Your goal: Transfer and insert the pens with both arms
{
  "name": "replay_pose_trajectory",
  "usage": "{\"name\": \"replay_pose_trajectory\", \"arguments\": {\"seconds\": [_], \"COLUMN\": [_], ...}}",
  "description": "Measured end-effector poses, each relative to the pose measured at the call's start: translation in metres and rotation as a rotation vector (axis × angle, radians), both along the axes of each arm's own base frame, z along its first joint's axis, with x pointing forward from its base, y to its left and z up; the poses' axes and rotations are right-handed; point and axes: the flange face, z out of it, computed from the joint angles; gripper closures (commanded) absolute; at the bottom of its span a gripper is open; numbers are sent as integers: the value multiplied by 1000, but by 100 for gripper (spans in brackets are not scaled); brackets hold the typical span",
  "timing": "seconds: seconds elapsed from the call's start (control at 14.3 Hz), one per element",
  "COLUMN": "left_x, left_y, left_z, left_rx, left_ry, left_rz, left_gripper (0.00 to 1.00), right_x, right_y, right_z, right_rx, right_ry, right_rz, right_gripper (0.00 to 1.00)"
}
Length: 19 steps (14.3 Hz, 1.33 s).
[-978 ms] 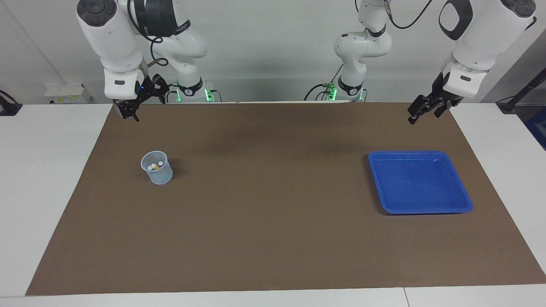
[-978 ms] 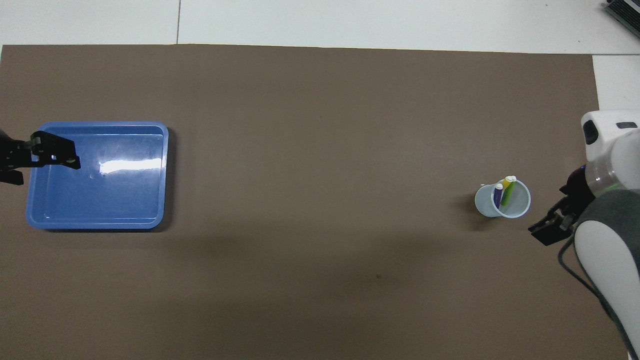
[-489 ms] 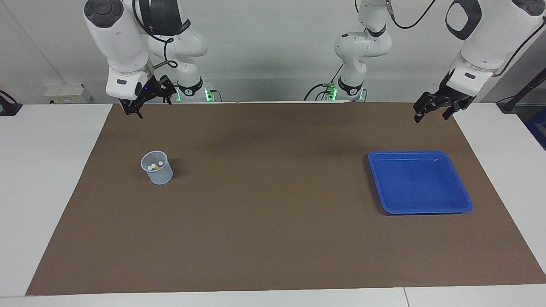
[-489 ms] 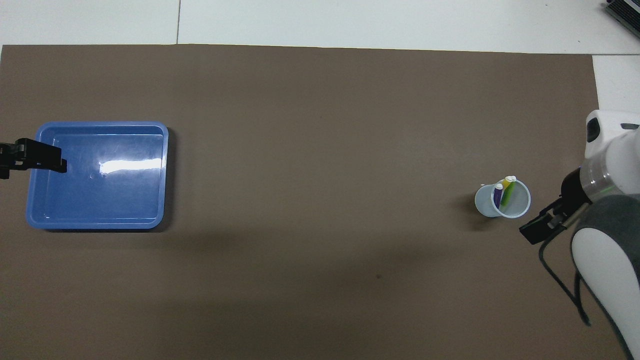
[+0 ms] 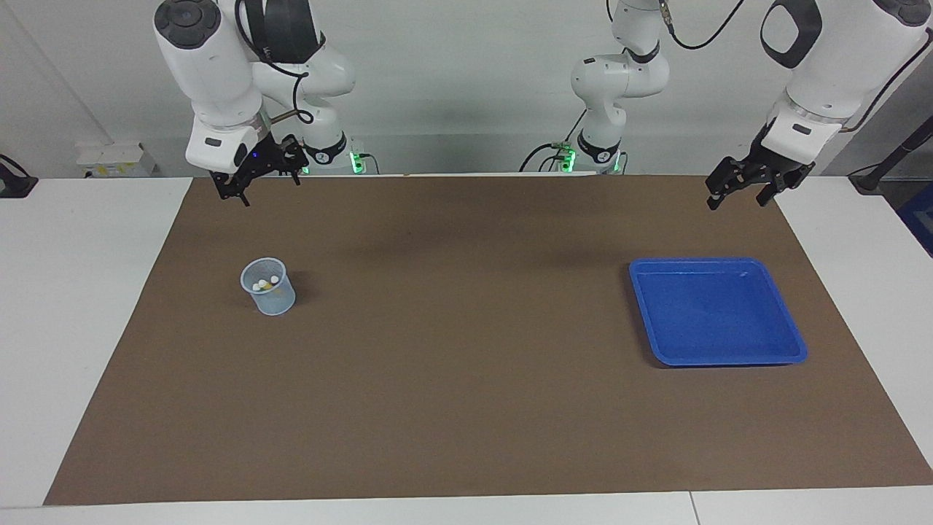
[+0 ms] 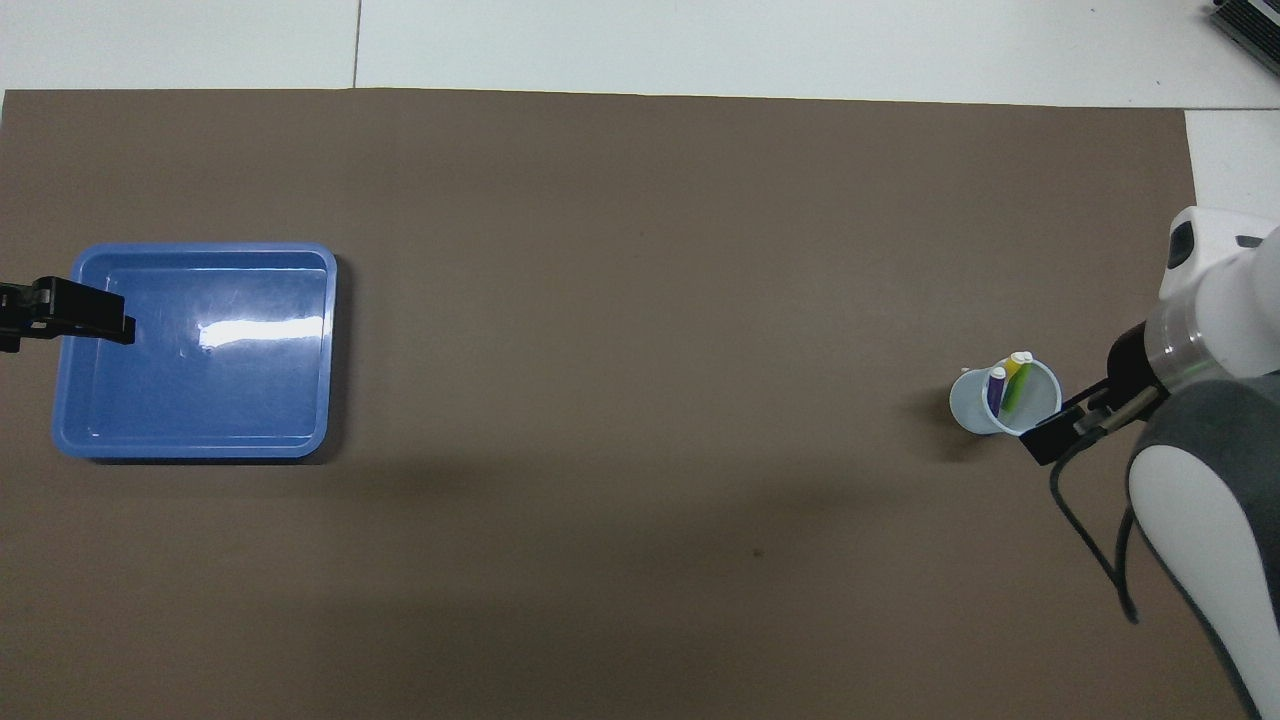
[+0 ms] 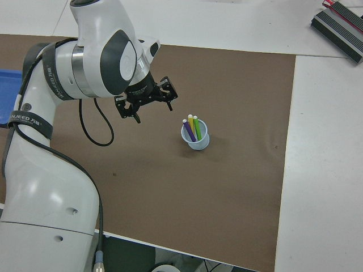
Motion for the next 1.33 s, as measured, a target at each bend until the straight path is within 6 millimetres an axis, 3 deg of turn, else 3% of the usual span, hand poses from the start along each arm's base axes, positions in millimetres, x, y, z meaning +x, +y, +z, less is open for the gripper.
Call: {"name": "replay_pose_trajectory", "arguments": {"seconds": [0.35, 1.33], "left_x": [0, 1], "left_y": [1, 1], "left_z": [0, 1], "left_rx": [0, 0], "left_ry": [-2, -6], "left_rz": [1, 0], "left_gripper": [0, 0], "right_x": [15, 17], "right_y": [2, -6], "right_z": [-4, 6], "right_rx": [36, 36], "right_ry": [12, 11], "right_rz": [-145, -174], "right_gripper": [0, 0]}}
